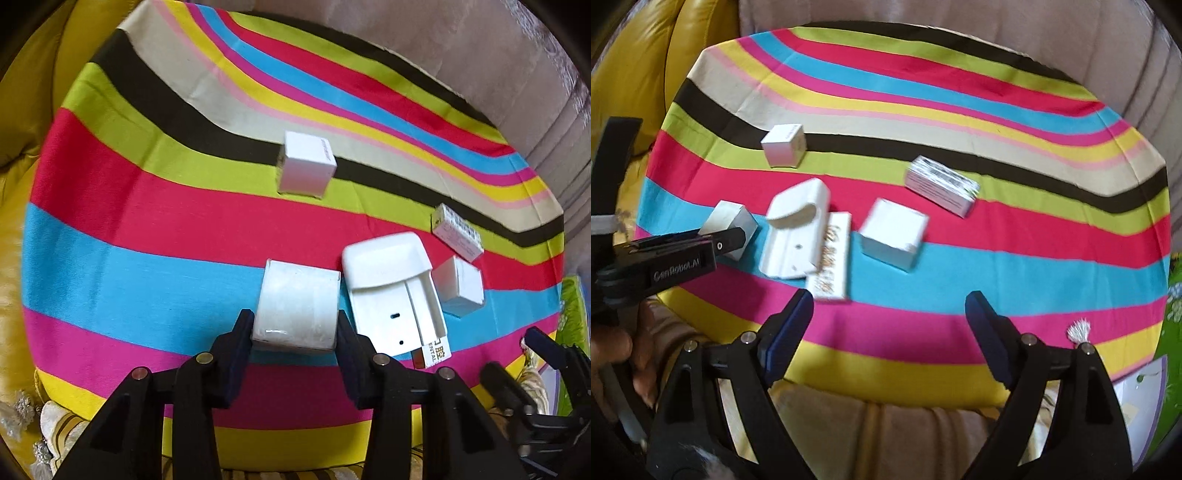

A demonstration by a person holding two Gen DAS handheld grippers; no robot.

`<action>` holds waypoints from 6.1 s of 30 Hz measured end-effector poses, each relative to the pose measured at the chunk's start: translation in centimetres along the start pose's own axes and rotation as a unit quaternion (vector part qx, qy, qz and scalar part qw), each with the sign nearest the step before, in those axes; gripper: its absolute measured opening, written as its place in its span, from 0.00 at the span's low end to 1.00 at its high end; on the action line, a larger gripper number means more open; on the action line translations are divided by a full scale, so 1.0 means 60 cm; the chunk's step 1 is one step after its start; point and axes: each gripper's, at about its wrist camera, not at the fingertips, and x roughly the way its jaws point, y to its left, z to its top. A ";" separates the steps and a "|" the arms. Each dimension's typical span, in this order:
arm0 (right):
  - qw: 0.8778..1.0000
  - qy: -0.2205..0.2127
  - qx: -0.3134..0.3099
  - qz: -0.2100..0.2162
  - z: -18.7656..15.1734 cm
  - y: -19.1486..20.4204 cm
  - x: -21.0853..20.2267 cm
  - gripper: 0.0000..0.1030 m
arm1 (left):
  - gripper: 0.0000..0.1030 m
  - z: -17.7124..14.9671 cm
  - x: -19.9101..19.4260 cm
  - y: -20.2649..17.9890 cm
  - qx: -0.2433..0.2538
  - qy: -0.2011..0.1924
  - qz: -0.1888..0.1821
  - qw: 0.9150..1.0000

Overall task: Organize rigid objects
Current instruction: 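Grasp the white cube box with the left tool, then grasp the white plastic stand with the right tool, then carry the cube box and stand into the storage box and open both tools, then move both tools back over the remaining boxes on the cloth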

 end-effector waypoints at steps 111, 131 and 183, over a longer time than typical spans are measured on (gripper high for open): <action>0.938 0.049 0.275 -0.204 -0.344 -0.477 -0.197 0.67 | 0.42 -0.289 -0.137 -0.495 0.299 0.006 -0.271 0.915; 0.916 0.075 0.328 -0.218 -0.399 -0.524 -0.193 0.76 | 0.60 -0.327 -0.117 -0.546 0.342 0.054 -0.295 0.890; 0.985 0.009 0.171 -0.036 -0.154 -0.277 -0.072 0.79 | 0.62 -0.032 0.014 -0.143 0.050 0.033 -0.055 0.997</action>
